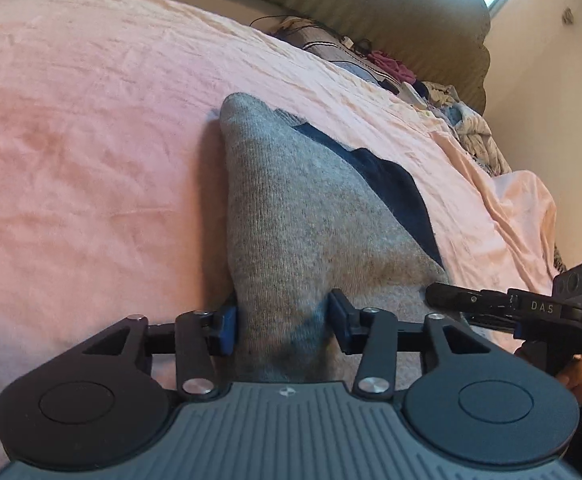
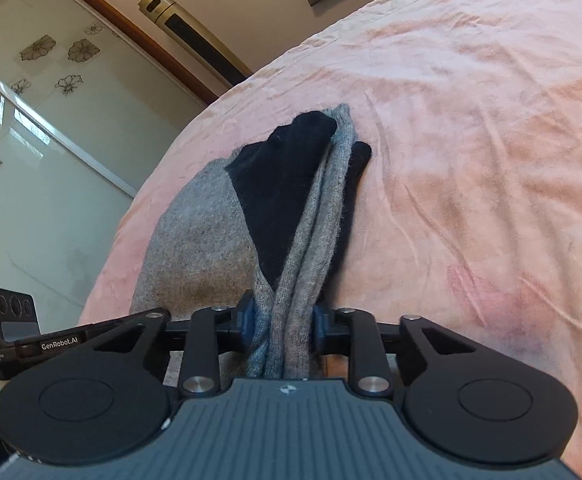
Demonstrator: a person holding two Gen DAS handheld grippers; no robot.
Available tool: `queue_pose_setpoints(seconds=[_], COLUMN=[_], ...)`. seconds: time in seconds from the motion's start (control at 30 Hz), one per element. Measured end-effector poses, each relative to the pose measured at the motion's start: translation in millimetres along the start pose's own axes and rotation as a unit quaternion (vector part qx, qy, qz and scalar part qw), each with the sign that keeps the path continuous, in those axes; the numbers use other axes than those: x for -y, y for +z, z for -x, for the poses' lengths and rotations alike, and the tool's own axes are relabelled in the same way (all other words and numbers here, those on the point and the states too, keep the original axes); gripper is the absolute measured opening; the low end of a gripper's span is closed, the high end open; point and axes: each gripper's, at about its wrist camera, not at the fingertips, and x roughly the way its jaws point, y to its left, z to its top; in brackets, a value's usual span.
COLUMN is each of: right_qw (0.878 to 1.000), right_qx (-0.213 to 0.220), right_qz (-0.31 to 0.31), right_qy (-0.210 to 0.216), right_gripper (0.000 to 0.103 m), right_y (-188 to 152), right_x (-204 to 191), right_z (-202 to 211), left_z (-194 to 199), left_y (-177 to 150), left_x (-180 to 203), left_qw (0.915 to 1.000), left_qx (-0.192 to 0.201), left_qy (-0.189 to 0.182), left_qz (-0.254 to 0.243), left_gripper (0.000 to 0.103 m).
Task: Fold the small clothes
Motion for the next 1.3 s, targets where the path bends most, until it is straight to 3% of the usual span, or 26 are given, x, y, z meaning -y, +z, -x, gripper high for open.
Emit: queue_pose_setpoints(seconds=[0.07, 0.17, 0.23, 0.27, 0.3, 0.33, 0.37, 0.43, 0.57, 0.6, 0.63, 0.7, 0.77, 0.87, 0.9, 0.97, 1.03, 1.1, 1.17, 1.2, 1.23, 1.3], right_qw=[1.0, 0.999, 0.998, 0.998, 0.998, 0.997, 0.997, 0.997, 0.996, 0.996, 0.997, 0.998, 0.999, 0.997, 0.996, 0.994, 0.993, 0.992, 0.986, 0.98, 0.974, 0.975], right_qx=[-0.009, -0.036, -0.047, -0.05, -0.06, -0.073, -0.072, -0.063, -0.068, -0.068, -0.064, -0.052, 0.008, 0.062, 0.069, 0.071, 0.061, 0.035, -0.01, -0.028, -0.002, 0.002], right_qz=[0.004, 0.014, 0.027, 0.031, 0.028, 0.022, 0.026, 0.044, 0.063, 0.059, 0.049, 0.04, 0.049, 0.048, 0.052, 0.077, 0.097, 0.115, 0.135, 0.153, 0.195, 0.185], right_qy=[0.015, 0.023, 0.029, 0.028, 0.022, 0.015, 0.016, 0.019, -0.008, -0.004, 0.002, 0.004, -0.014, -0.025, -0.026, -0.017, -0.017, -0.037, -0.1, -0.122, -0.118, -0.119], right_gripper=[0.071, 0.072, 0.069, 0.061, 0.033, 0.021, 0.021, 0.021, 0.021, 0.021, 0.022, 0.046, 0.062, 0.062, 0.062, 0.062, 0.071, 0.077, 0.079, 0.074, 0.072, 0.073], right_y=[-7, -22, -32, -34, -34, -33, -33, -34, -40, -43, -42, -37, -23, 10, 22, 44, 58, 68, 70, 64, 58, 56], right_x=[-7, -12, -15, -17, -17, -15, -16, -24, -21, -16, -13, -15, -23, -33, -40, -58, -74, -81, -74, -64, -62, -62], right_z=[10, 19, 17, 16, 13, 9, 9, 21, 29, 26, 28, 36, 52, 58, 54, 36, 9, -26, -62, -79, -78, -79], left_z=[9, 19, 20, 19, 16, 13, 9, 16, 27, 28, 29, 40, 54, 65, 65, 54, 33, 11, 7, 6, 6, 6], left_y=[-11, -30, -37, -36, -34, -32, -31, -30, -36, -38, -38, -37, -37, -36, -36, -37, -41, -49, -55, -56, -56, -56], left_x=[-7, -15, -14, -13, -11, -11, -13, -16, -15, -17, -16, -9, -1, 14, 19, 33, 44, 50, 53, 53, 53, 52], left_qw=[0.9989, 0.9949, 0.9942, 0.9943, 0.9949, 0.9951, 0.9943, 0.9937, 0.9982, 0.9984, 0.9986, 0.9995, 0.9999, 0.9982, 0.9971, 0.9959, 0.9946, 0.9917, 0.9856, 0.9841, 0.983, 0.9818], left_qx=[-0.012, -0.022, -0.013, -0.011, -0.014, -0.028, -0.043, -0.047, -0.047, -0.042, -0.042, -0.03, -0.003, 0.045, 0.059, 0.063, 0.047, 0.031, 0.05, 0.05, 0.049, 0.051], left_qy=[-0.033, -0.073, -0.079, -0.079, -0.071, -0.062, -0.057, -0.058, -0.017, -0.022, -0.02, -0.01, 0.001, 0.01, 0.007, -0.007, -0.005, 0.027, 0.036, 0.037, 0.039, 0.04], left_qz=[0.032, 0.066, 0.071, 0.071, 0.07, 0.072, 0.079, 0.084, 0.034, 0.03, 0.025, 0.007, -0.013, -0.039, -0.047, -0.064, -0.092, -0.122, -0.157, -0.167, -0.172, -0.178], left_gripper=[0.066, 0.067, 0.066, 0.064, 0.046, 0.029, 0.017, 0.016, 0.016, 0.016, 0.017, 0.02, 0.023, 0.041, 0.051, 0.06, 0.06, 0.06, 0.064, 0.064, 0.064, 0.064])
